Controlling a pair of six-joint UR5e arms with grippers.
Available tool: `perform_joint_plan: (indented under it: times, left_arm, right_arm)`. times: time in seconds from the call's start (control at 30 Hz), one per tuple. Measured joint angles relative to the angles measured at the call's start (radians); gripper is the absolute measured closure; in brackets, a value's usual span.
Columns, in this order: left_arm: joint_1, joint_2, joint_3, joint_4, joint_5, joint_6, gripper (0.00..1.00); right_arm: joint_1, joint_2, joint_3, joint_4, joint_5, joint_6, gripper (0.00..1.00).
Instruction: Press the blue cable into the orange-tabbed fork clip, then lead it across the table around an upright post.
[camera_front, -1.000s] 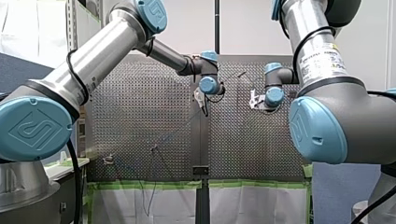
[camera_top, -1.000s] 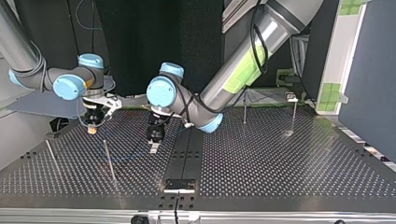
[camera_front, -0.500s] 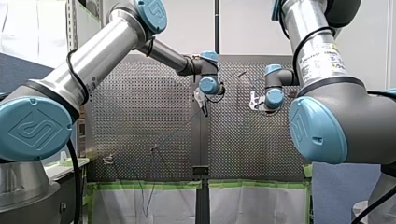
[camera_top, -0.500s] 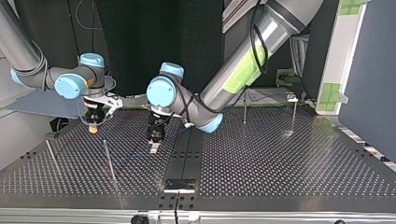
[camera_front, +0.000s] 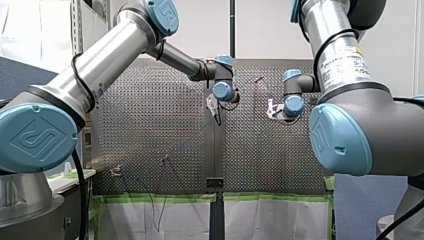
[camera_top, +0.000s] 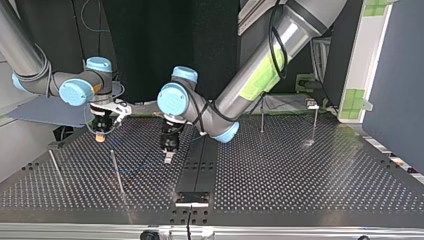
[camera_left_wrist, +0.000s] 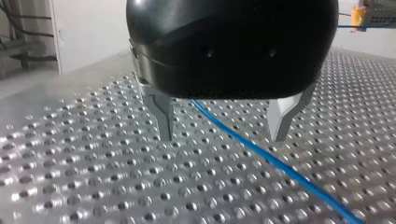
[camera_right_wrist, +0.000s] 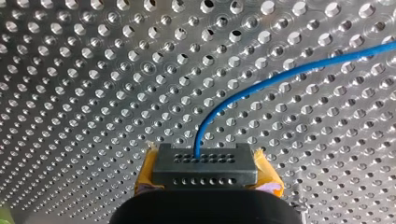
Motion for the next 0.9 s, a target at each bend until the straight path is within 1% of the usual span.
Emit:
perform_joint_plan:
  times: [0.13,0.3,0.37,0.5,0.9]
  left_arm:
    - [-0.002,0.0,0.0,-0.029,-0.032,0.001,0.0]
    - [-0.004,0.0,0.0,-0.04,-0.078,0.001,0.0]
    - [-0.004,0.0,0.0,-0.041,-0.087,0.0,0.0]
    - [-0.005,0.0,0.0,-0.041,-0.095,0.0,0.0]
    - [-0.004,0.0,0.0,-0.041,-0.095,-0.003,0.0]
  right_arm:
    - [0.0,0.001,0.0,0.0,0.001,-0.002,1.0]
    - [0.0,0.003,0.009,0.0,0.021,-0.009,1.0]
    - [-0.001,0.003,0.016,0.0,0.028,-0.011,1.0]
    - [-0.001,0.004,0.024,-0.001,0.034,-0.014,1.0]
    - [-0.002,0.005,0.025,-0.002,0.035,-0.018,1.0]
